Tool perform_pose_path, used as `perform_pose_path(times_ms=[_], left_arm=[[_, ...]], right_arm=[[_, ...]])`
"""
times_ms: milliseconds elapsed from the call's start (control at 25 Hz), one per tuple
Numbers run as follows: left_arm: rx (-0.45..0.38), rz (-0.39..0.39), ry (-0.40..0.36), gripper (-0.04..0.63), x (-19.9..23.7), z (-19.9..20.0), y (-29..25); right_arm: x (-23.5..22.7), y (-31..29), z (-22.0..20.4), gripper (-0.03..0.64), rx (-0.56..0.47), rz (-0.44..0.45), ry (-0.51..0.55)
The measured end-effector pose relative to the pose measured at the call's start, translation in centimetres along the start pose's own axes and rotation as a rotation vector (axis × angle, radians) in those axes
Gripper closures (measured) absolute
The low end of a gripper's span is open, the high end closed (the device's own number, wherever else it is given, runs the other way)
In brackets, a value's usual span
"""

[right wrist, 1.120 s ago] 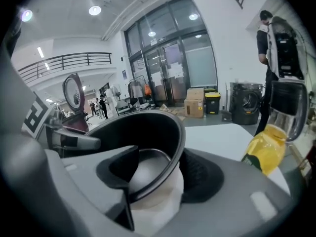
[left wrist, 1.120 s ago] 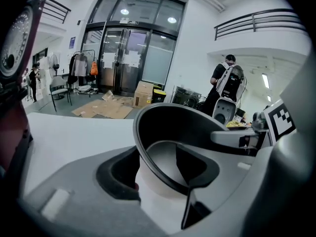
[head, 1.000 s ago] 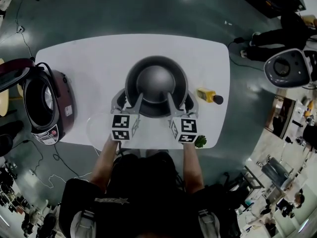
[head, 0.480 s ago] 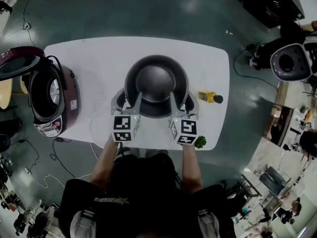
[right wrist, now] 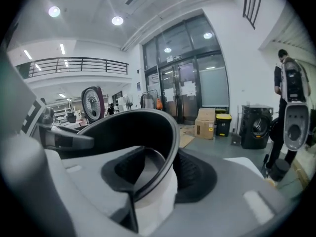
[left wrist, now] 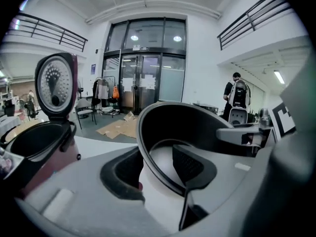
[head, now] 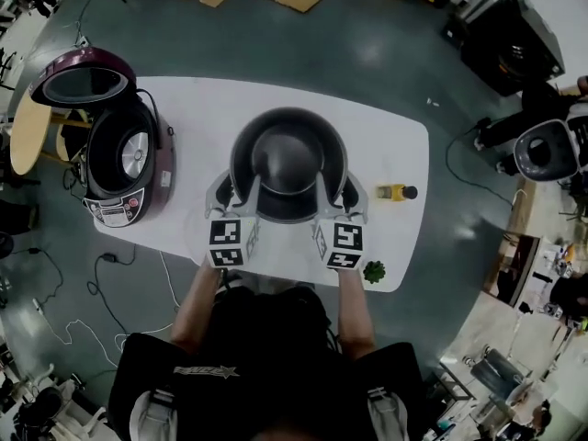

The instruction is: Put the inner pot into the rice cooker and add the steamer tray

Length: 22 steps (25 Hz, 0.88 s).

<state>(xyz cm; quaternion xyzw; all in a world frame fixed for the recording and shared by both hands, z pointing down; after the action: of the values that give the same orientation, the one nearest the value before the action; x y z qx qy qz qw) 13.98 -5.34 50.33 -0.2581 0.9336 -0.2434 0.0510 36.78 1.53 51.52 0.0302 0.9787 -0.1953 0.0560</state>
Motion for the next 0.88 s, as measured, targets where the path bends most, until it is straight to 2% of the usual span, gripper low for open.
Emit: perform_pose_path(times_ms=[360,680,880], left_arm=[[-0.088,0.107,0.011,0.403,3.8,2.3,4.7],[-0.147,0.143,0.024,0.403,9.5,3.5,8.1],[-0.151,0.159,0.028,0.404,13.4,4.1,9.3]], right_arm=[[4.7,-0.3,4.2,0.444,-0.079,0.088,0.066],[10.9,-1.5,6.9,0.453,-0.117,0.112,0.092],[14.6,-2.9,8.2,0.453,-0.128,0.122,0.096]])
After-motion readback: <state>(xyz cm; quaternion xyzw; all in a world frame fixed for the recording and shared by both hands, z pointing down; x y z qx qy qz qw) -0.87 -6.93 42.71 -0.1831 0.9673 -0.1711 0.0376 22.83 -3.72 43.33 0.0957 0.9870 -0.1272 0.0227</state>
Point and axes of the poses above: the fingertips, and each gripper's own axes: y backward along the fingers, x to its left, z out of its top, the point moved 10 cm from there along y, backward along the fingers, and after that the axes turned 4 degrees about z, right-handed, at the moved point
